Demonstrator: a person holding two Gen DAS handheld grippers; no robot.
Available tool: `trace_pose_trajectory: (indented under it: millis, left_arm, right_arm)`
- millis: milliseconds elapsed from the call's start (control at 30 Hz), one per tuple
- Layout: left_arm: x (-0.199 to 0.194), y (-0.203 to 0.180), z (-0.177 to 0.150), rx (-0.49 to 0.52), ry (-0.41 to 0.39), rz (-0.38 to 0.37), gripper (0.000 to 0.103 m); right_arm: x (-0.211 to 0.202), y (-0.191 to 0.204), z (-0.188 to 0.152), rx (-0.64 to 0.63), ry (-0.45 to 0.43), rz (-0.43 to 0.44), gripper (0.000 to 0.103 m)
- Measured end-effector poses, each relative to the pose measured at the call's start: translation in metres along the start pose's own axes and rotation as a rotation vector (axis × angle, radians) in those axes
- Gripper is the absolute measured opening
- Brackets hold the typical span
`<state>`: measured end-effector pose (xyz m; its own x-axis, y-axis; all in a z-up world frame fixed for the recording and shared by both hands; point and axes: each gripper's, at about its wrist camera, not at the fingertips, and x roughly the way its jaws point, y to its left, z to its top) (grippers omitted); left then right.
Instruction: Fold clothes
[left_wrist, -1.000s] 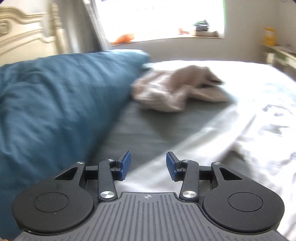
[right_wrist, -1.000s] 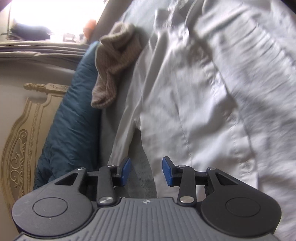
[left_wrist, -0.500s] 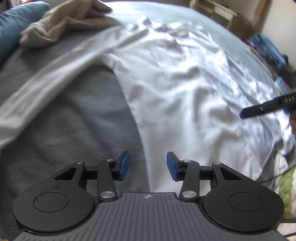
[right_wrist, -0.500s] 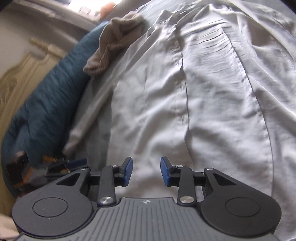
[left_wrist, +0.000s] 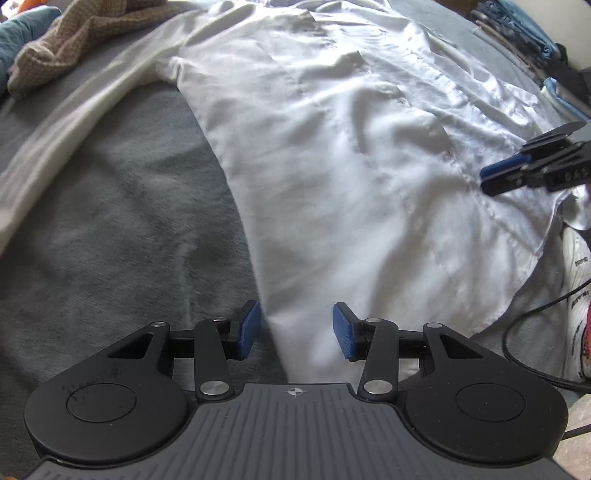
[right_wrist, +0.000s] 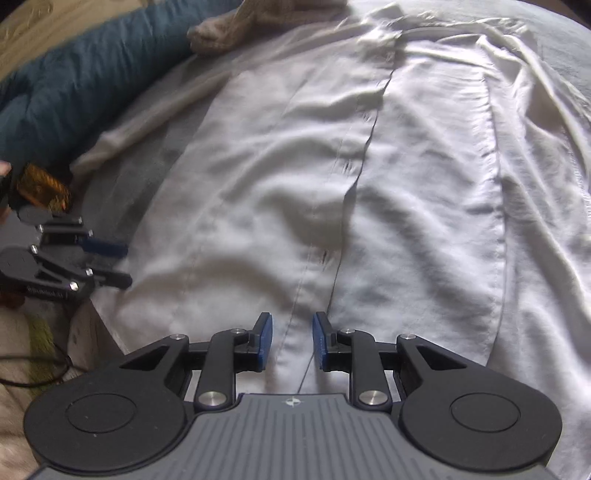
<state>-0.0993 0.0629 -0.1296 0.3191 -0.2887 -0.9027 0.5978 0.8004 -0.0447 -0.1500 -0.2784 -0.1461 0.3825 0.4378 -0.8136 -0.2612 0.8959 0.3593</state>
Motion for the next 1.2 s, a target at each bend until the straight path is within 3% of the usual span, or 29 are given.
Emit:
trace_pose_trajectory:
  millis: [167, 333, 433, 600, 700, 800, 1000, 1200]
  left_arm:
    - [-0.018, -0.006, 0.027, 0.08, -0.058, 0.017, 0.044]
    - [-0.006, -0.031, 0.073, 0.155, -0.113, -0.013, 0.044]
    - [0.016, -0.055, 0.099, 0.16, -0.135, -0.056, 0.044]
    - [0.053, -0.092, 0.126, 0.106, -0.101, -0.137, 0.044]
    - [0.06, -0.108, 0.129, 0.131, -0.09, -0.153, 0.044]
    - [0.06, -0.113, 0.129, 0.136, -0.086, -0.158, 0.044]
    - [0.067, -0.107, 0.122, 0.09, -0.041, -0.149, 0.044]
    - [0.069, -0.11, 0.12, 0.108, -0.028, -0.155, 0.044]
  right_arm:
    - [-0.061, -0.043, 0.001, 0.192, -0.188, 0.0, 0.027]
    - [-0.142, -0.103, -0.015, 0.335, -0.389, -0.255, 0.028]
    - [-0.171, -0.136, -0.034, 0.419, -0.425, -0.411, 0.028]
    - [-0.169, -0.144, -0.066, 0.391, -0.358, -0.481, 0.028]
    - [-0.151, -0.135, -0.079, 0.306, -0.283, -0.536, 0.029]
    - [-0.139, -0.138, -0.091, 0.311, -0.242, -0.546, 0.029]
    - [-0.136, -0.146, -0.099, 0.293, -0.251, -0.641, 0.029]
    - [-0.108, -0.143, -0.089, 0.063, -0.165, -0.771, 0.032]
